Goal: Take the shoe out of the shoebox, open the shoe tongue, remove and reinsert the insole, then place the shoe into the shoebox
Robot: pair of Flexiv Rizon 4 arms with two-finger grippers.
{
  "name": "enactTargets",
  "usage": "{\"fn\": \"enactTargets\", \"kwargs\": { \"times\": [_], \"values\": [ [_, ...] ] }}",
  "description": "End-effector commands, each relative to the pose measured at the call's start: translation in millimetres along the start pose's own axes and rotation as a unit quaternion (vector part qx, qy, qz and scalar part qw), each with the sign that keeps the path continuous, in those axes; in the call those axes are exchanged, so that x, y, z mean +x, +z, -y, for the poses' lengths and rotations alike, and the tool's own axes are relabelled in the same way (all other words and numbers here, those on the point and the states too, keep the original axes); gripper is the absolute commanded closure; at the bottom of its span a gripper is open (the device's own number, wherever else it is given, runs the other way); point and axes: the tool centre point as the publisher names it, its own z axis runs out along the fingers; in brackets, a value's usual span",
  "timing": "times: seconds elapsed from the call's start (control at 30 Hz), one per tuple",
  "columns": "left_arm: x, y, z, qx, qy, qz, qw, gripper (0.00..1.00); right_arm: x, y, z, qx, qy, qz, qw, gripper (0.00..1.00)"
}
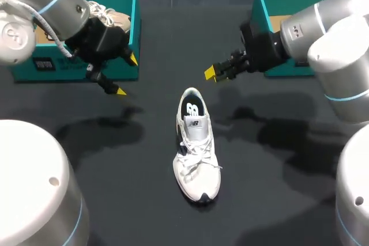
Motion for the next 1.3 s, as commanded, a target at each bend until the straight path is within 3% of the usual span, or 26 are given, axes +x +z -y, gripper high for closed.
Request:
{"fn": "enactTargets", "kwargs": {
  "times": [0.03, 0.2, 0.23, 0.27, 0.43, 0.57, 1.0, 1.3],
  "values": [
    [-0.2, -25.8, -10.3, 0.003, 0.000, 0.003, 1.000, 0.00, 7.7, -5.7, -5.8, 0.130, 0.008, 0.043, 0.991, 0.58],
    [-7.2, -46.8, -21.9, 0.001, 0.012, 0.009, 1.000, 0.00, 10.8, -3.8, -9.9, 0.144, 0.022, 0.083, 0.986, 0.72],
    [-8.5, -50.2, -24.7, 0.001, 0.017, 0.008, 1.000, 0.00, 11.2, -3.0, -10.4, 0.147, 0.025, 0.095, 0.984, 0.83],
    [-9.8, -53.4, -26.9, 0.001, 0.019, 0.007, 1.000, 0.00, 12.0, -1.8, -10.8, 0.148, 0.029, 0.105, 0.983, 1.00],
    [-20.9, -72.4, -41.5, -0.001, 0.047, -0.002, 0.999, 0.00, 21.8, 6.3, -11.9, 0.149, 0.048, 0.160, 0.975, 1.00],
    [-23.1, -76.6, -45.2, -0.007, 0.061, -0.004, 0.998, 0.00, 28.2, 15.1, -10.6, 0.144, 0.082, 0.254, 0.953, 1.00],
    [-23.1, -76.6, -45.2, -0.007, 0.061, -0.004, 0.998, 0.00, 28.2, 15.1, -10.6, 0.144, 0.082, 0.254, 0.953, 1.00],
    [-29.5, -81.8, -57.5, -0.015, 0.105, -0.018, 0.994, 0.00, 48.7, 63.9, 14.6, 0.113, 0.123, 0.369, 0.914, 1.00]
  ]
}}
